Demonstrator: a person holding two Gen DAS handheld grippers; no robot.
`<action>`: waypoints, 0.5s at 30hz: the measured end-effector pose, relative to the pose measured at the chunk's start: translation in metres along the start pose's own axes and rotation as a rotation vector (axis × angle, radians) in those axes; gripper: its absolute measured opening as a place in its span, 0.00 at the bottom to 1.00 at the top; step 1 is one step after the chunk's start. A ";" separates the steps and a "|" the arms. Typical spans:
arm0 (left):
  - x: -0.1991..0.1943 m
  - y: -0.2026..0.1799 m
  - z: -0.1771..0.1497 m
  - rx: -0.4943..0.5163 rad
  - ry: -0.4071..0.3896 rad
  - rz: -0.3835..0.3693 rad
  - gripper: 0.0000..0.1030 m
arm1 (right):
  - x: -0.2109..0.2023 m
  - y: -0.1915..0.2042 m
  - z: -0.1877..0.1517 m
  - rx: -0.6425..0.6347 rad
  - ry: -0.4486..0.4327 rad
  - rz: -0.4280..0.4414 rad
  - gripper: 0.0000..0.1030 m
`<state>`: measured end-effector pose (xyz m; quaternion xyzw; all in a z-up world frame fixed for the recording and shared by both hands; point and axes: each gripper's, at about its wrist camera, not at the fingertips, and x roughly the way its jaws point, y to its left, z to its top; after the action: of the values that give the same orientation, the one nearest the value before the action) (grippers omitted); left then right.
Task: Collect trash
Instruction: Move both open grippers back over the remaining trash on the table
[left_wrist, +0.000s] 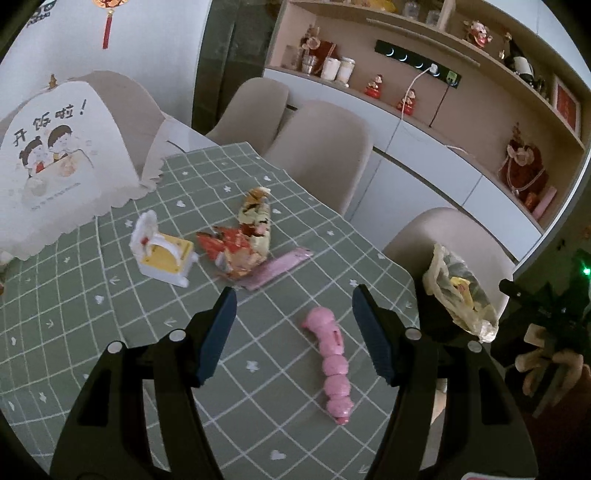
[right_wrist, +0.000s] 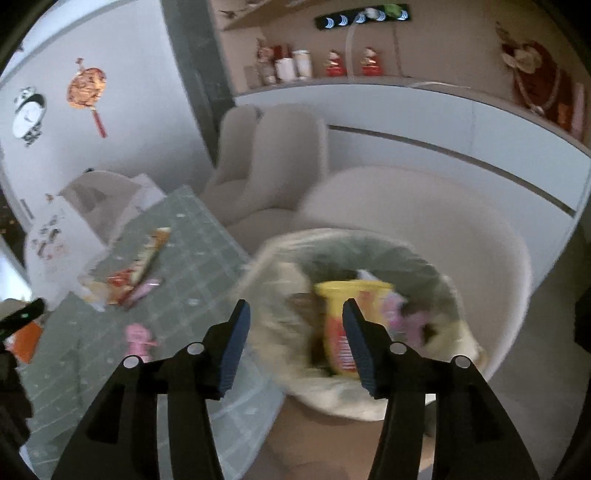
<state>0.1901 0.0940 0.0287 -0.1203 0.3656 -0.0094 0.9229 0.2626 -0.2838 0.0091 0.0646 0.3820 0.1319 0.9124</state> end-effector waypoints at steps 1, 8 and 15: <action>-0.001 0.004 0.000 0.001 -0.004 0.001 0.60 | -0.001 0.011 0.001 -0.015 -0.002 0.010 0.48; 0.002 0.031 0.003 -0.021 -0.017 0.007 0.60 | 0.013 0.083 0.003 -0.159 0.019 0.036 0.48; 0.026 0.061 0.000 -0.048 -0.023 -0.042 0.60 | 0.055 0.127 0.012 -0.219 0.065 0.067 0.48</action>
<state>0.2046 0.1508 -0.0030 -0.1500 0.3523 -0.0186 0.9236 0.2844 -0.1461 0.0080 -0.0270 0.3923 0.2051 0.8962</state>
